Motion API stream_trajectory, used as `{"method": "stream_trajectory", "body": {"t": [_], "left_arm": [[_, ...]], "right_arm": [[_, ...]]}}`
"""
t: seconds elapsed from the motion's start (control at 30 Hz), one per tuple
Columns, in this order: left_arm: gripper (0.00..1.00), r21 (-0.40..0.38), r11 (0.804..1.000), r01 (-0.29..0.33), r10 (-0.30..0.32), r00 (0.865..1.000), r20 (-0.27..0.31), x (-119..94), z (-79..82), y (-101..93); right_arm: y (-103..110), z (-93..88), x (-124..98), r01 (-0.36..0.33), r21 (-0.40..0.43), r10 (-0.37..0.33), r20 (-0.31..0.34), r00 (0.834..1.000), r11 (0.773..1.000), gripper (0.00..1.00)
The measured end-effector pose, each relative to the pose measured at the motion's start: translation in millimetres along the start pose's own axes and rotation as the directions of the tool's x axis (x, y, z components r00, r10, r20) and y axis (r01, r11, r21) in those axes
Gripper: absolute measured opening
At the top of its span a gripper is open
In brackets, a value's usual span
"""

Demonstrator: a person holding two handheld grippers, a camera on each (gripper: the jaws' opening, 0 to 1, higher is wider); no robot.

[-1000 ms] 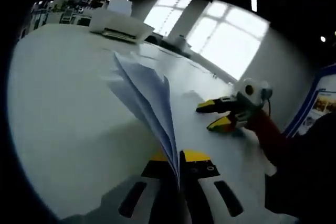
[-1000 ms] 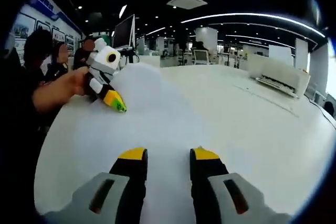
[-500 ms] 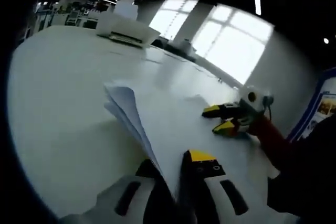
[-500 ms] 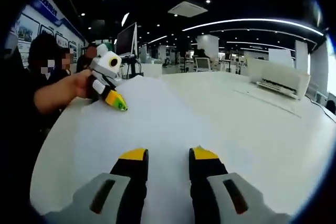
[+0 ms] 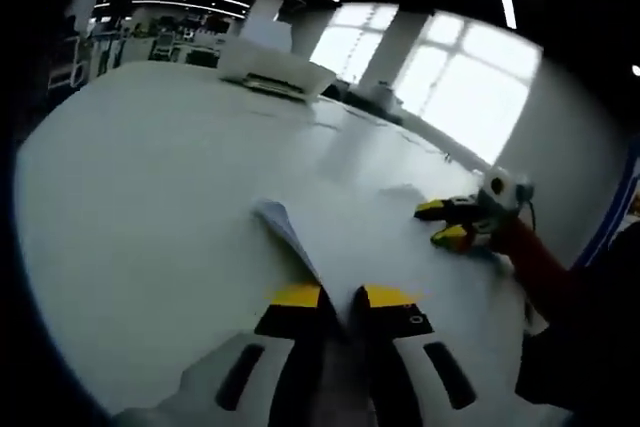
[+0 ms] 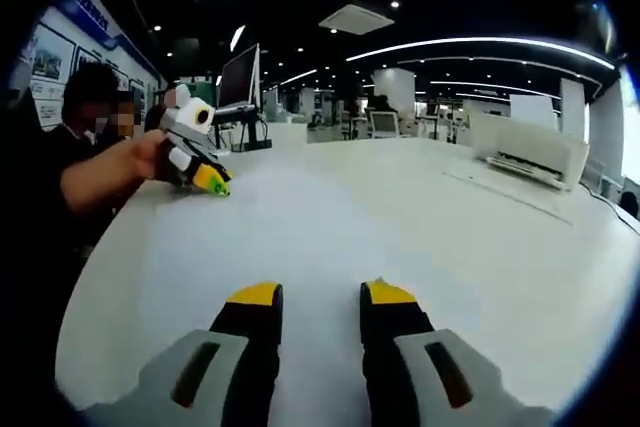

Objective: Organize the stack of printing papers by aligning and flattening the scattered papers on the table

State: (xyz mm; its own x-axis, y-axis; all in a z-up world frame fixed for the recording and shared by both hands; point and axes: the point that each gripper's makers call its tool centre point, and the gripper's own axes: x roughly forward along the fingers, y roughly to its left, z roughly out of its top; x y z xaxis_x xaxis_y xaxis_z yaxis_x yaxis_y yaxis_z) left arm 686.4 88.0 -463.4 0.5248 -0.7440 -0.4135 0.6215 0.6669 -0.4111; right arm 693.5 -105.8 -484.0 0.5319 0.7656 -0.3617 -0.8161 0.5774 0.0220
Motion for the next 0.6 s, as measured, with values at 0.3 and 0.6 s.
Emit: {"method": "stream_trajectory", "body": {"t": [0.3, 0.6], "left_arm": [[0.16, 0.054, 0.997, -0.051, 0.047, 0.997, 0.064, -41.7, 16.3, -7.6], [0.17, 0.082, 0.994, -0.068, 0.059, 0.992, 0.109, -81.8, 5.4, -29.9]], "right_arm": [[10.0, 1.9, -0.4, 0.004, -0.005, -0.004, 0.001, 1.000, 1.000, 0.27], [12.3, 2.6, -0.6, 0.006, -0.006, -0.006, -0.001, 1.000, 1.000, 0.27]]}}
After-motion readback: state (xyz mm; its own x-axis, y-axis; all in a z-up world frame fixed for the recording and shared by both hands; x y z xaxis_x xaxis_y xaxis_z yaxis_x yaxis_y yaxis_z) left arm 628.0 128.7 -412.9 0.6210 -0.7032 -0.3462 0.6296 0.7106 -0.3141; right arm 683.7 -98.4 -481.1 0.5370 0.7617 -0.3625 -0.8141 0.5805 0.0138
